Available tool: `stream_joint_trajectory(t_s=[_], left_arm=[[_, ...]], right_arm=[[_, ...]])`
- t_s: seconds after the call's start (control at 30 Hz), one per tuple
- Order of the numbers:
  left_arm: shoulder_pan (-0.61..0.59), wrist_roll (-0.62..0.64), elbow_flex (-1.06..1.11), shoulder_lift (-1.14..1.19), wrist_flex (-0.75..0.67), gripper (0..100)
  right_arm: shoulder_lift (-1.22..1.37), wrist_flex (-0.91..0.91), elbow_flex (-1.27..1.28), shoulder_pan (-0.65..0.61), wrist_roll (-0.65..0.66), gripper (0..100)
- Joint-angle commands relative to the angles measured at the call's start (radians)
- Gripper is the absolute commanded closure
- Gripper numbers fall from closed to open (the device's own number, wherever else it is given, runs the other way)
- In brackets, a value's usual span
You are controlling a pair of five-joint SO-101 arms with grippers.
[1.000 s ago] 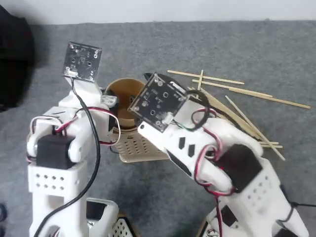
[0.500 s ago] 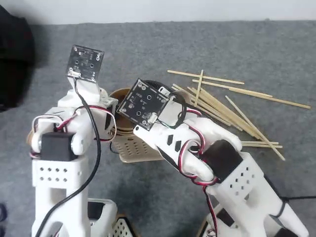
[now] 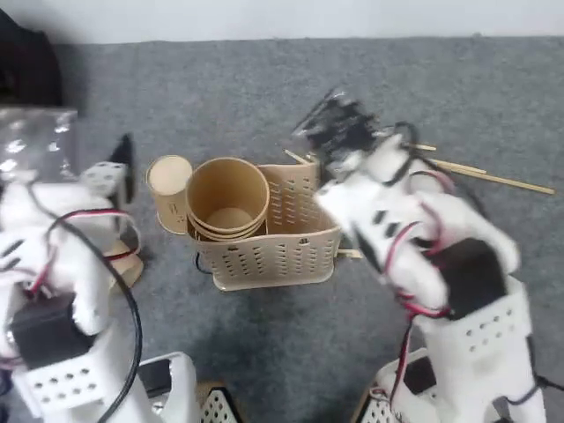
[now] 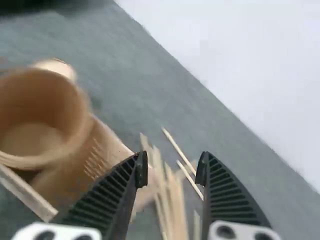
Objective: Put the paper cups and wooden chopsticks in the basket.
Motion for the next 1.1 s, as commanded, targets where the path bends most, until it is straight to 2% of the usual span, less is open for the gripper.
stream_joint_trajectory(t_s=[0.0, 0.13, 0.27, 0.47, 0.87, 1.07], left_arm=[[-0.069, -0.057, 0.156, -0.037, -0.104, 79], [-0.077, -0.091, 0.375, -0.078, -0.236, 79], [-0.14, -0.086, 0.532, -0.137, -0.262, 79], [-0.292, -0.038, 0.714, -0.252, -0.256, 79], [-0.299, -0.035, 0.966, -0.391, -0.256, 79], [-0.299, -0.035, 1.03, -0.457, -0.256, 79]], right_arm=[[0.004, 0.088, -0.063, 0.13, 0.118, 81.8], [0.004, 0.133, -0.026, 0.248, 0.247, 81.8], [0.015, 0.111, 0.058, 0.363, 0.328, 81.8], [0.179, 0.093, 0.092, 0.513, 0.327, 81.8], [0.674, 0.131, 0.029, 0.625, 0.292, 81.8], [0.734, 0.088, 0.034, 0.696, 0.313, 81.9]])
